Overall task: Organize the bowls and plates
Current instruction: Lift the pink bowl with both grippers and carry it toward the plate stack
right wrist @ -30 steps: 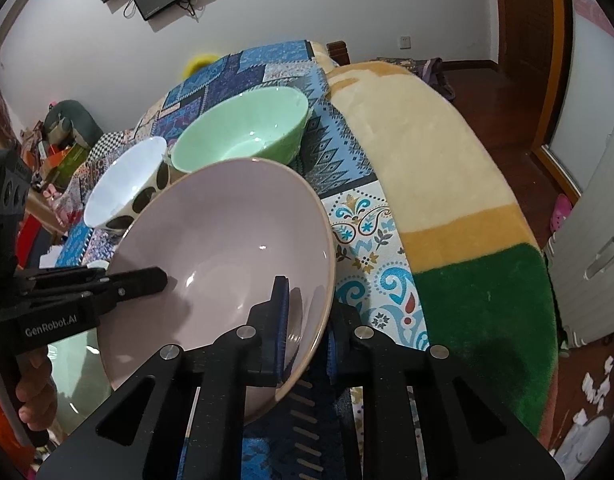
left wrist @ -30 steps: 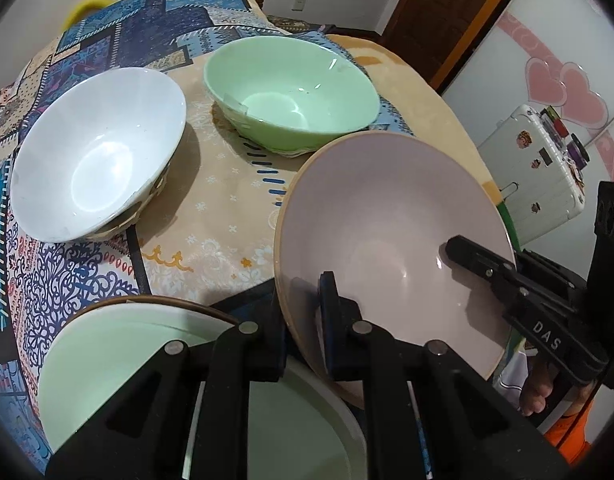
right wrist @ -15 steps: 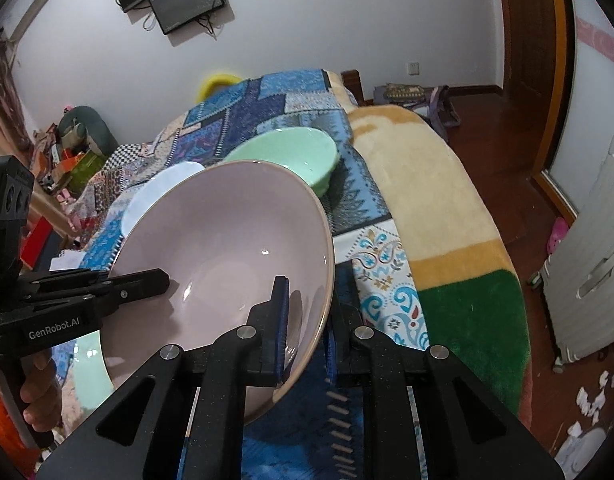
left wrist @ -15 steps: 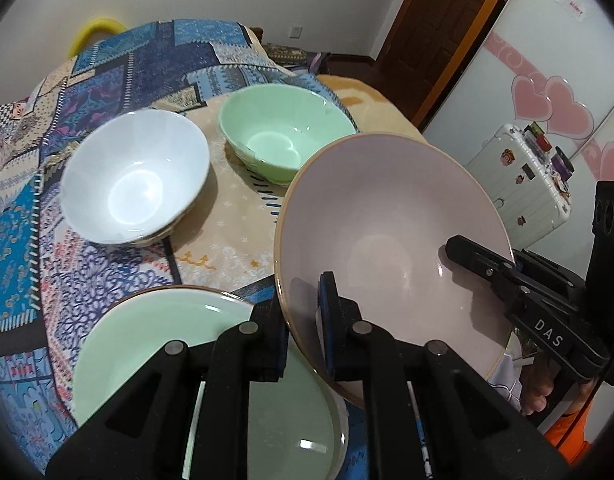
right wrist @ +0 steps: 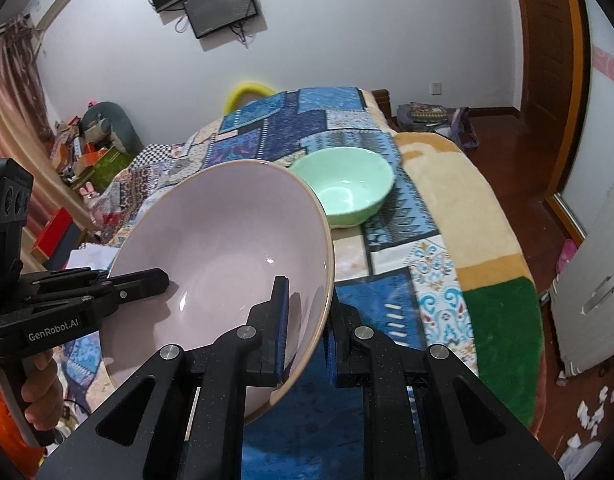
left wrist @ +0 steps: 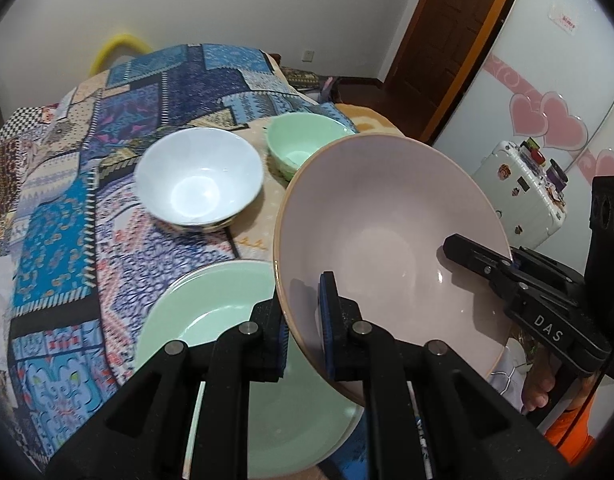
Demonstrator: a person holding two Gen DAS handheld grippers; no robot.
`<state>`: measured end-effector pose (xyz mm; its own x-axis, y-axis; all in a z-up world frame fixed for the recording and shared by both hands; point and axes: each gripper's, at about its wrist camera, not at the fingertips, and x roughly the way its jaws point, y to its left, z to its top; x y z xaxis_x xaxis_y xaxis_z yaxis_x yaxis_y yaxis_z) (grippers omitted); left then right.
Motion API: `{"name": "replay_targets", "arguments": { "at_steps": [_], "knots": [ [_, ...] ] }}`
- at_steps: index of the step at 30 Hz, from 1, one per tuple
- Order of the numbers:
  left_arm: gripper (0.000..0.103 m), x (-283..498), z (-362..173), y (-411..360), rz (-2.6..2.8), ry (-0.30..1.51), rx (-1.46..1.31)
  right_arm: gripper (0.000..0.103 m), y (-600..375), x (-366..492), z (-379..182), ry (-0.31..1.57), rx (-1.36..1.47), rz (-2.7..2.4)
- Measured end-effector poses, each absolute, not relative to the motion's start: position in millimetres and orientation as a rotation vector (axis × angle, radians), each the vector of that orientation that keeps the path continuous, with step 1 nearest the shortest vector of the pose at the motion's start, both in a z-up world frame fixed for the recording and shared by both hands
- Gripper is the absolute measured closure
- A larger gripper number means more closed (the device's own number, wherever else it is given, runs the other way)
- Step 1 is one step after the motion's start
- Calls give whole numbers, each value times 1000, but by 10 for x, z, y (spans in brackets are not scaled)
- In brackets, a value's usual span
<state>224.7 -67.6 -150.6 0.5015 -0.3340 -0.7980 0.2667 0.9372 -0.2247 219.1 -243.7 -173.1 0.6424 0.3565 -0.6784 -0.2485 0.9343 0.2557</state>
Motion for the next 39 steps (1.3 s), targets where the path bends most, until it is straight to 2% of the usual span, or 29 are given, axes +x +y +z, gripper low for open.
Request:
{"name": "replay_targets", "arguments": {
  "at_steps": [19, 39],
  "knots": [
    [90, 1593, -1323, 458, -224, 923, -161, 89, -1437, 1995, -1671, 794, 77, 496],
    [90, 1112, -1479, 1470, -41, 931, -216, 89, -491, 1898, -1906, 864, 25, 666]
  ]
}}
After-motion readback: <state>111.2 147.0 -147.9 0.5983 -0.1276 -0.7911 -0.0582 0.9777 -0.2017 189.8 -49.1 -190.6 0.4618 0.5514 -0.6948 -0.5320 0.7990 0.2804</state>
